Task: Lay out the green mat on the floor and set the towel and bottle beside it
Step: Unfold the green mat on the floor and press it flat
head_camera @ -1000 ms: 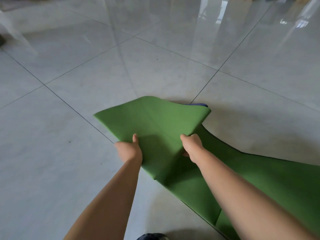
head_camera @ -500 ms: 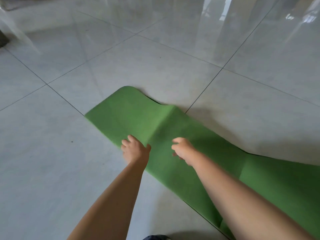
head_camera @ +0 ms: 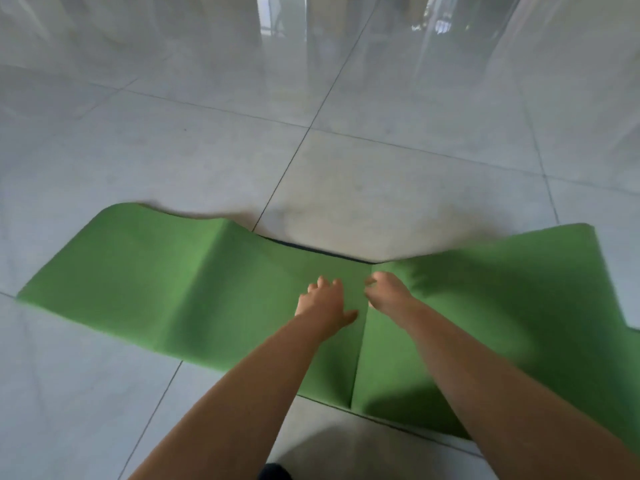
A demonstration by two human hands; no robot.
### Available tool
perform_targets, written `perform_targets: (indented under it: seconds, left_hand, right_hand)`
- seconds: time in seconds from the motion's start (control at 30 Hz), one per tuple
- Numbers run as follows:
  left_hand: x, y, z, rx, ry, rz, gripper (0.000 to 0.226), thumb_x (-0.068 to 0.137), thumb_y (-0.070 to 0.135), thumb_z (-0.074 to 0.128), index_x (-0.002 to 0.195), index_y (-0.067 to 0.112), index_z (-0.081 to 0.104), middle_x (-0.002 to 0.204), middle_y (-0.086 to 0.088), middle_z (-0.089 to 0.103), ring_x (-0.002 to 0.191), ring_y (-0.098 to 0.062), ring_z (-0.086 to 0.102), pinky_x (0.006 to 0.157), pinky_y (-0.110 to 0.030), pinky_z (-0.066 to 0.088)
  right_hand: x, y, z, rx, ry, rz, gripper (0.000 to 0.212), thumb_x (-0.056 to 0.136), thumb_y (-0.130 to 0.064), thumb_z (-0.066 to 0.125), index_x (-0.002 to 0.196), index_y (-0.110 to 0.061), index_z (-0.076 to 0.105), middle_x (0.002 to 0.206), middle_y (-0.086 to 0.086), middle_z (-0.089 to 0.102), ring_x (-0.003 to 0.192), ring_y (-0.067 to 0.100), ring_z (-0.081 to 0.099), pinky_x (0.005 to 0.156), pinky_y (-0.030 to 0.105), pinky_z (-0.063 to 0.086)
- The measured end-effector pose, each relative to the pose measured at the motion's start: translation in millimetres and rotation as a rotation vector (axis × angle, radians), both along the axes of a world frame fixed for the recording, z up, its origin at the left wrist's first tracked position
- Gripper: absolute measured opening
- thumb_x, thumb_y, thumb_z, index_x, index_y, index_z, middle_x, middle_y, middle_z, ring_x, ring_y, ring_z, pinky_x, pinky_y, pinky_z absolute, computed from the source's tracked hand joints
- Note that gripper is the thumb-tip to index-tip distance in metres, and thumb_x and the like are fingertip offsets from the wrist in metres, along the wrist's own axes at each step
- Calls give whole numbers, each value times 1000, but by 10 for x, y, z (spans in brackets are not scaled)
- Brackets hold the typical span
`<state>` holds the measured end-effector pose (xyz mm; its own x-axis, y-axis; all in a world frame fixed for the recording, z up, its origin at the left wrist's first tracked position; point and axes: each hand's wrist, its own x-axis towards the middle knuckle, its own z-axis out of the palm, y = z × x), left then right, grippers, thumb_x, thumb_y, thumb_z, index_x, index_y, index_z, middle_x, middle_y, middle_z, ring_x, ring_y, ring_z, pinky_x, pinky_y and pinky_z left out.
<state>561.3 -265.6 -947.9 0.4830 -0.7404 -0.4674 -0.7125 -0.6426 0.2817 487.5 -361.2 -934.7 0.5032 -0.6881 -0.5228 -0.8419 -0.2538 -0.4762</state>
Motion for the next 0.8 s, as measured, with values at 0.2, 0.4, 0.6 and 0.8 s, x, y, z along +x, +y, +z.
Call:
perform_targets:
  seconds: [0.2,0.4,0.6,0.8]
  left_hand:
    - [-955,-716,228,-209,126,-229,55,91,30,55,138,10,34,136,-14,40,124,-30,42,101,-42,40]
    - [-1698,-1210,559,-607,309,-254,65,80,4,59,139,3,32,133,-12,41,123,-26,40,106,-36,36]
    - [-2274,-1571,864,-870,367,-245,64,77,10,64,136,4,38,132,-13,44,123,-29,40,105,-40,34]
    - [-2765,-1738,768,-463,-85,-554,43,84,29,56,122,10,47,153,-18,13,144,-37,-9,111,-62,6]
  right_hand:
    - [-922,-472,91,-41,-15,-172,32,94,-6,43,121,6,53,128,23,53,119,32,50,93,30,41]
    - [-1601,-815,537,-356,-282,-429,21,93,-6,41,103,3,58,99,18,64,83,28,55,66,24,36]
    - [-2190,-1134,996,-707,-310,-475,17,87,-11,44,90,-10,61,83,3,61,72,19,51,56,26,36]
    - [-3036,-1146,570,-218,58,-669,20,89,-15,49,84,-1,63,74,11,56,74,23,53,63,26,42]
